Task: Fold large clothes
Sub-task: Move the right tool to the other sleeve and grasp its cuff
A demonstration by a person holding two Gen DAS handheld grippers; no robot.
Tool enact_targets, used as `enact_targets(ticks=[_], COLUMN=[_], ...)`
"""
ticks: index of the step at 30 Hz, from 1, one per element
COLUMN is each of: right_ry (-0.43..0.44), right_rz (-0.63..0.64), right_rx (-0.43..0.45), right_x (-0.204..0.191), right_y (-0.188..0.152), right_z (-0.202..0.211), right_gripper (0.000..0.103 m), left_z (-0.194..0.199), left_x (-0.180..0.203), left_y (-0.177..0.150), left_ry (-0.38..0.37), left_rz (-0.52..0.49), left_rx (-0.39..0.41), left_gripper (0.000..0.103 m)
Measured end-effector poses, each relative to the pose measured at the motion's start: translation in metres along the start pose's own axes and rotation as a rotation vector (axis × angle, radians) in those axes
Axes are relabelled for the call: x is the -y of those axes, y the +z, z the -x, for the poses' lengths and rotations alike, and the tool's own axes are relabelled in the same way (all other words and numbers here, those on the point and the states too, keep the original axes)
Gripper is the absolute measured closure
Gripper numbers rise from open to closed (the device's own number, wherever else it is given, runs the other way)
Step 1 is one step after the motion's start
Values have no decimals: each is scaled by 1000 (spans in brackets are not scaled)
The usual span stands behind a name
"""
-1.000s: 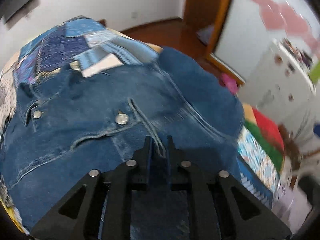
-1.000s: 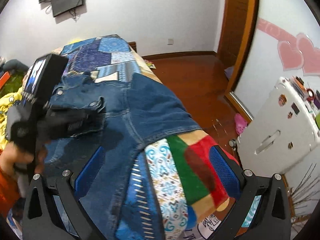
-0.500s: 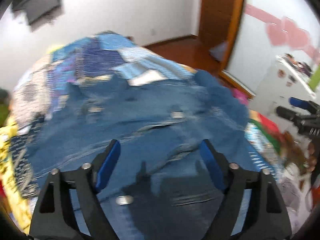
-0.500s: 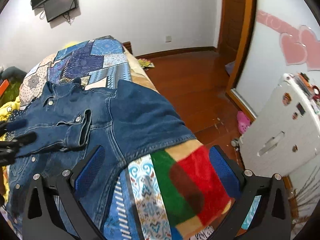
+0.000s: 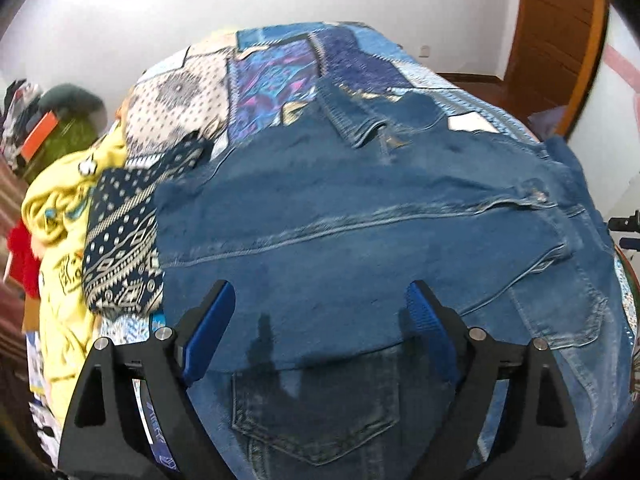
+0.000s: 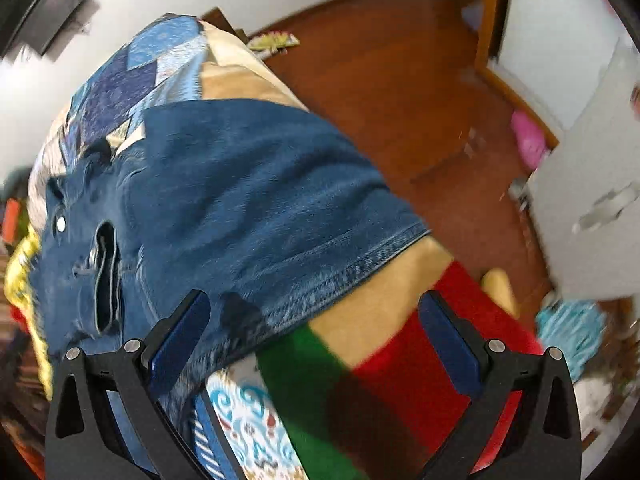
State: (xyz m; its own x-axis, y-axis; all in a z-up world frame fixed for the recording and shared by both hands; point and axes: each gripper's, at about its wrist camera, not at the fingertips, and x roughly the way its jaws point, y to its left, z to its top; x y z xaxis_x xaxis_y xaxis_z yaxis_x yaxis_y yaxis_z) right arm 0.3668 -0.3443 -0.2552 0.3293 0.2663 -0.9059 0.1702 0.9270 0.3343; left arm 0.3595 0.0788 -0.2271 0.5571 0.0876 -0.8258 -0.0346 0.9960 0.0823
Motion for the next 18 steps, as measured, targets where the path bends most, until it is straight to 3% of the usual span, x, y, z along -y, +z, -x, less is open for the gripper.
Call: enact_targets(ticks=[4,10,12,15,17,18], right_ry=[103,123,127,136,139,132], right_rz=[-109,-167,-185,-224,-249,-259], right_rx=[-43,-12,10,42,62,74], right_x=[13,18,19,23,22,23], right_y=[6,12,13,15,23,24], right_z=[-17,-28,-26,-25,-27,-26], right_gripper=[0,3,11,32,58,65], left_z=[-5,-8,-7,-4,-1,1], left_x=[-9,-11,-9,-7,-6,-5], left_y=[-9,-10,-9,-8,-7,-7], left_ry=[-2,-8,-3,4,6,7], left_rz=[39,60,52,40,33,30], left_rx=[-12,-15,-9,4,14,17], left_gripper=[16,15,16,16,16,15])
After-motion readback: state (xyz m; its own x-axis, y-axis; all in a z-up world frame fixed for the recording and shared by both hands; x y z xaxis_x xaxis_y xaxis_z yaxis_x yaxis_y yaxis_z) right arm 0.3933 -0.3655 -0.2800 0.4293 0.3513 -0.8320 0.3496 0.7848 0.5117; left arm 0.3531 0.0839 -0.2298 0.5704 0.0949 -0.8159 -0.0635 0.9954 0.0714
